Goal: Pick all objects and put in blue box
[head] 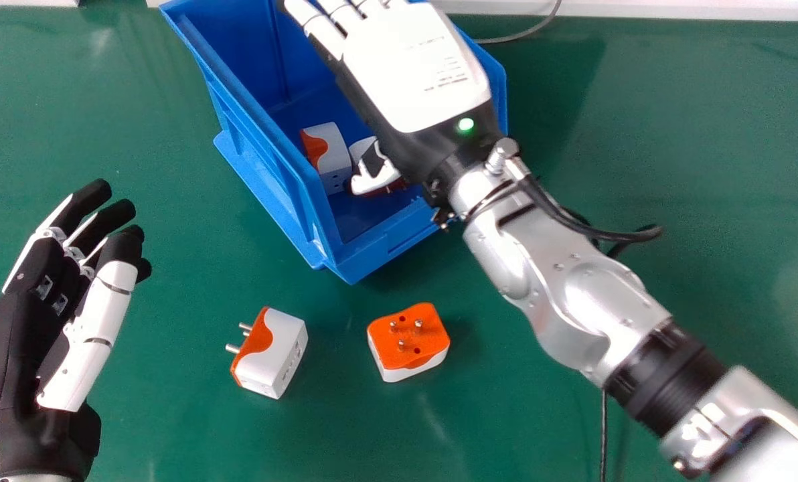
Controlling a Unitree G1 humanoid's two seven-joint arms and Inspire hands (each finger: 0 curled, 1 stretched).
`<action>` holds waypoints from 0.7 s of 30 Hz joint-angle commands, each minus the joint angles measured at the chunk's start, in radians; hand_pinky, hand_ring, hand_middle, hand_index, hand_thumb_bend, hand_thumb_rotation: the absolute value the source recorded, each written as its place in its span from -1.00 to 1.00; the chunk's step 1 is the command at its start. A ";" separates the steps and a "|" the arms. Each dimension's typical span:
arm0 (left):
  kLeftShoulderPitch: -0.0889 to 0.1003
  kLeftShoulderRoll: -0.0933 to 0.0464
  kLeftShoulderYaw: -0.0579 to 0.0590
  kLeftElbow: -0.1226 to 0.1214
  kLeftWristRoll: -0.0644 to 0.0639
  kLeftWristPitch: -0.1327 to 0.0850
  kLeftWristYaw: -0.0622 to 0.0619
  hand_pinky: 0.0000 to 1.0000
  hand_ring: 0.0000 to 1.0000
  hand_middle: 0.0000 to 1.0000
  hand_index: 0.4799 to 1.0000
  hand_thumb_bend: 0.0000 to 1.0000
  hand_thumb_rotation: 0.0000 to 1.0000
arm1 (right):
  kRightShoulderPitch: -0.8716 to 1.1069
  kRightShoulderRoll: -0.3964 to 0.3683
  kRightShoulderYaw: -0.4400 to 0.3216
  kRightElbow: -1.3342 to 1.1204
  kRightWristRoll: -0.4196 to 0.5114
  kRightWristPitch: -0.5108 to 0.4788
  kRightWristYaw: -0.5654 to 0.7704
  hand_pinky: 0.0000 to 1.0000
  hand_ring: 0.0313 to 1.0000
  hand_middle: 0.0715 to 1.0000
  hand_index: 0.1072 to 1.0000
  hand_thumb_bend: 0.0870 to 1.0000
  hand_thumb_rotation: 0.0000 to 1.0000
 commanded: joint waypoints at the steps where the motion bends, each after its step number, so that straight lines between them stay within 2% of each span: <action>1: -0.005 -0.001 -0.005 -0.027 -0.007 -0.001 0.004 0.52 0.62 0.64 0.29 0.09 -0.05 | 0.025 -0.029 -0.038 -0.111 -0.026 0.006 0.013 0.81 0.89 0.86 0.77 0.07 -0.99; 3: -0.007 -0.004 -0.007 -0.028 -0.012 0.000 0.004 0.51 0.62 0.64 0.29 0.09 -0.05 | 0.072 -0.054 -0.062 -0.202 -0.026 0.007 0.044 0.78 0.88 0.85 0.77 0.08 -0.99; 6: -0.006 -0.005 -0.009 -0.036 -0.011 0.005 0.006 0.52 0.62 0.65 0.29 0.06 -0.06 | 0.155 -0.084 -0.101 -0.343 -0.010 0.004 0.109 0.75 0.88 0.84 0.77 0.20 -0.99; 9: 0.003 -0.009 -0.012 -0.052 -0.003 0.019 0.015 0.52 0.62 0.65 0.29 0.06 -0.07 | 0.253 -0.100 -0.145 -0.492 -0.002 0.017 0.174 0.80 0.90 0.86 0.79 0.28 -1.00; 13: 0.015 -0.014 -0.016 -0.063 -0.007 0.021 0.018 0.53 0.62 0.65 0.29 0.06 -0.07 | 0.413 -0.118 -0.199 -0.704 -0.007 0.040 0.263 0.83 0.91 0.87 0.79 0.35 -1.00; 15: 0.023 -0.017 -0.020 -0.063 -0.005 0.014 0.016 0.54 0.63 0.65 0.30 0.06 -0.07 | 0.492 -0.116 -0.218 -0.776 -0.013 0.038 0.266 0.82 0.91 0.87 0.79 0.37 -0.97; 18: 0.034 -0.019 -0.027 -0.060 0.005 0.003 0.017 0.56 0.64 0.66 0.31 0.05 -0.08 | 0.614 -0.099 -0.244 -0.856 -0.008 0.021 0.238 0.74 0.91 0.89 0.80 0.34 -0.83; 20: 0.033 -0.019 -0.029 -0.047 0.014 -0.011 0.017 0.57 0.64 0.67 0.32 0.05 -0.07 | 0.698 -0.090 -0.259 -0.895 0.001 -0.006 0.200 0.73 0.91 0.90 0.80 0.33 -0.79; 21: 0.031 -0.018 -0.029 -0.031 0.016 -0.030 0.011 0.58 0.65 0.67 0.33 0.04 -0.07 | 0.745 -0.086 -0.266 -0.910 0.001 -0.026 0.168 0.71 0.91 0.90 0.80 0.32 -0.75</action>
